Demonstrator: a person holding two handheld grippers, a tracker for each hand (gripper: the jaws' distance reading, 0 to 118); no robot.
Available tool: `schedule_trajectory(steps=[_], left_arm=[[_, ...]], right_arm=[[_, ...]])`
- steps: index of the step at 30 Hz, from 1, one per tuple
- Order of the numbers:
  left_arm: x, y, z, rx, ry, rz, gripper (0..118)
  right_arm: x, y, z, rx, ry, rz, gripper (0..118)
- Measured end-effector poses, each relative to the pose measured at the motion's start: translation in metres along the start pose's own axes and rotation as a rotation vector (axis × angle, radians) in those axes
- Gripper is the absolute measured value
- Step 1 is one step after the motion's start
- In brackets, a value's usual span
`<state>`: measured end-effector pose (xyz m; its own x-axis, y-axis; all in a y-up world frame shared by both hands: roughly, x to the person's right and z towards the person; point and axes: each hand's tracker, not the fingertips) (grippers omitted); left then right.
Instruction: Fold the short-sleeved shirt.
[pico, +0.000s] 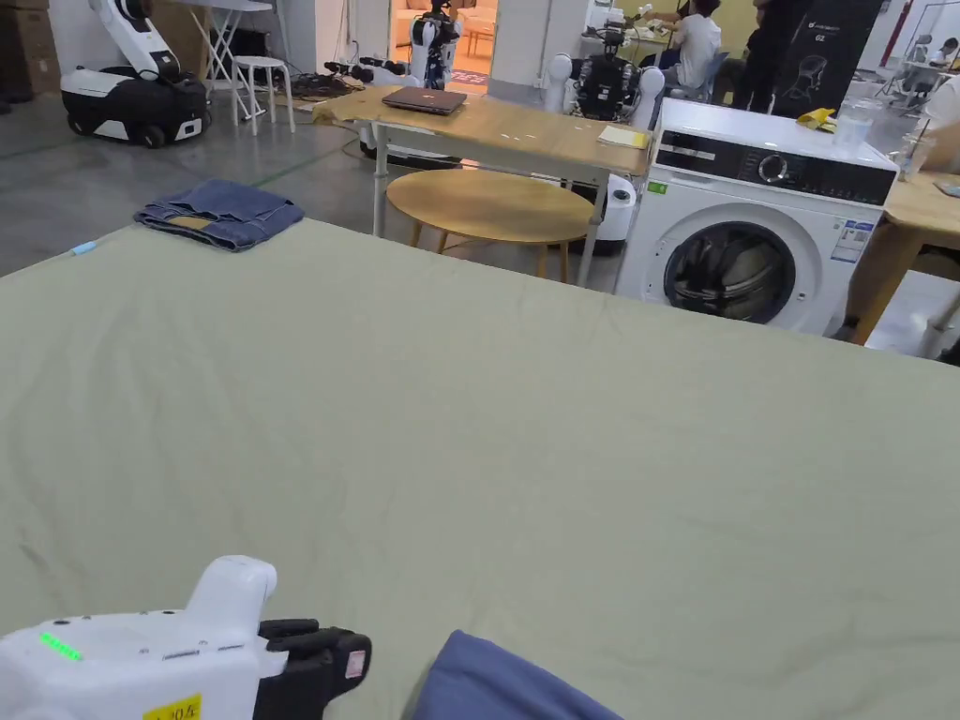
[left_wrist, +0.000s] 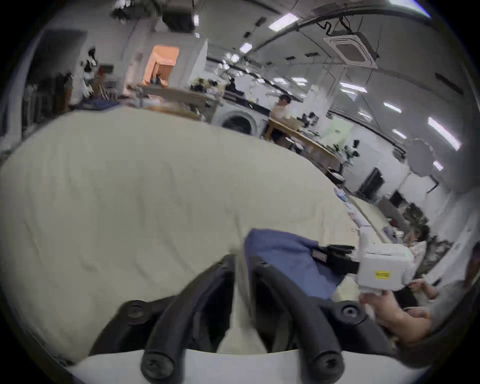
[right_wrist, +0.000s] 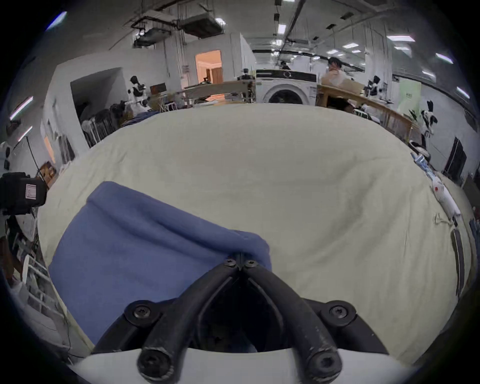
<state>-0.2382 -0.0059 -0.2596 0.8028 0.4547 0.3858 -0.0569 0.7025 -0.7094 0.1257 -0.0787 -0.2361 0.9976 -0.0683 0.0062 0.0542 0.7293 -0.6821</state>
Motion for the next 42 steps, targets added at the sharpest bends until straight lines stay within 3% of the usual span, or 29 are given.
schedule_trajectory(steps=[2,5,7,19,22,23,25,26,28,37,42], left_arm=[[-0.016,0.01,-0.01,-0.096,-0.113,0.082,36],[-0.035,0.018,-0.03,-0.195,-0.229,0.186,86],[-0.04,0.018,-0.044,-0.264,-0.26,0.205,87],[-0.055,-0.013,-0.147,-0.481,-0.56,0.568,87],[-0.052,-0.014,-0.156,-0.473,-0.574,0.573,86],[-0.052,-0.015,-0.156,-0.466,-0.569,0.56,74],[-0.05,-0.018,-0.156,-0.468,-0.404,0.461,25],[-0.052,-0.024,-0.155,-0.459,-0.411,0.479,20],[-0.055,-0.031,-0.151,-0.408,-0.505,0.56,17],[-0.046,-0.046,-0.128,-0.312,-0.49,0.575,15],[-0.046,-0.031,-0.099,-0.276,-0.456,0.581,15]], right_arm=[[0.001,0.0,0.0,-0.002,0.005,0.012,0],[0.003,0.001,0.001,-0.004,0.013,0.019,0],[0.004,0.001,0.001,-0.006,0.018,0.015,0],[0.002,0.001,0.0,-0.004,0.007,0.038,0],[0.002,0.0,0.0,-0.003,0.007,0.039,0],[0.002,0.0,0.0,-0.002,0.007,0.039,0],[0.003,0.0,0.0,-0.001,0.007,0.036,0],[0.004,0.0,0.0,-0.001,0.02,0.033,0],[0.004,0.0,0.001,0.001,0.017,0.041,0],[-0.008,0.004,0.006,0.007,-0.002,0.137,0],[-0.01,0.021,0.024,0.051,0.05,0.123,0]])
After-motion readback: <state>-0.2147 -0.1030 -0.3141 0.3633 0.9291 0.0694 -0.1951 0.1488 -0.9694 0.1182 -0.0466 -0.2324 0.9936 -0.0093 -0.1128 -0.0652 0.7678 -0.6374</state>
